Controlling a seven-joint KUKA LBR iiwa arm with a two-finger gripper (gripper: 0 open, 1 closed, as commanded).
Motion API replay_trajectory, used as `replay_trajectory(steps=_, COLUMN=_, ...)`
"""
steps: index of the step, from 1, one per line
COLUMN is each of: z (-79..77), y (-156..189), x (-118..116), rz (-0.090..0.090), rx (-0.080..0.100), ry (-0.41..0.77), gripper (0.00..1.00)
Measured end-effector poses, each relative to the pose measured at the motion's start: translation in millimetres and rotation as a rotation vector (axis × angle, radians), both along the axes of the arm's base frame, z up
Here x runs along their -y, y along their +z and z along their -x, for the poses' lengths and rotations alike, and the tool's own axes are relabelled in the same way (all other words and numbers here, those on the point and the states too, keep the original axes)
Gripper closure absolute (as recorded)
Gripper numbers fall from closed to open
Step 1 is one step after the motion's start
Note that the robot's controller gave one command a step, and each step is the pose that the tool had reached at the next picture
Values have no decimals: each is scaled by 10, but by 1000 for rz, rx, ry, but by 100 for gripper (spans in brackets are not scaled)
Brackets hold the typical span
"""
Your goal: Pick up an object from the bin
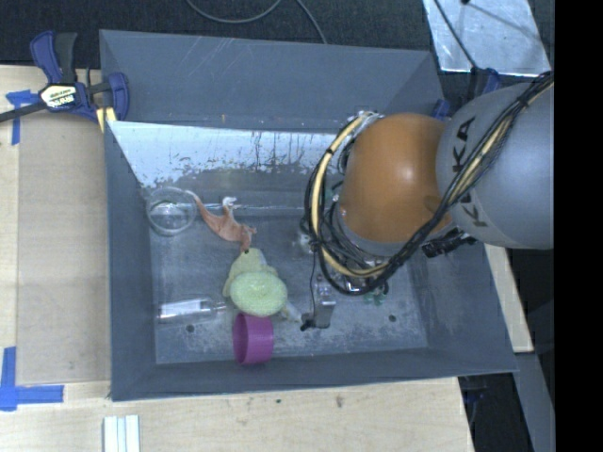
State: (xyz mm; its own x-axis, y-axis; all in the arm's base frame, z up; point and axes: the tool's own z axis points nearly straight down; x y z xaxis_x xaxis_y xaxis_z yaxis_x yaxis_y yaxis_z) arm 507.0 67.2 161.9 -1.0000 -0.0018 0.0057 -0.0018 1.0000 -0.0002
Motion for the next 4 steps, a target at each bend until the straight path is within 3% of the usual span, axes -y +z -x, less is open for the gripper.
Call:
replay_trajectory(steps=1, z=-20, y=42, x=3, rz=-1, rx=9, ry=-2, gripper=0)
replay_trajectory(steps=2, z=-381, y=-518, x=-231, rz=-1, rx=15, ry=92, gripper=0)
replay_trajectory(steps=3, z=-475, y=-589, x=-333, rz=0, rx=5, ry=34, gripper=0)
replay_trajectory(steps=4, z=-583, y=-617, x=-528, rz=-2, rx=12, ry=36, gripper=0)
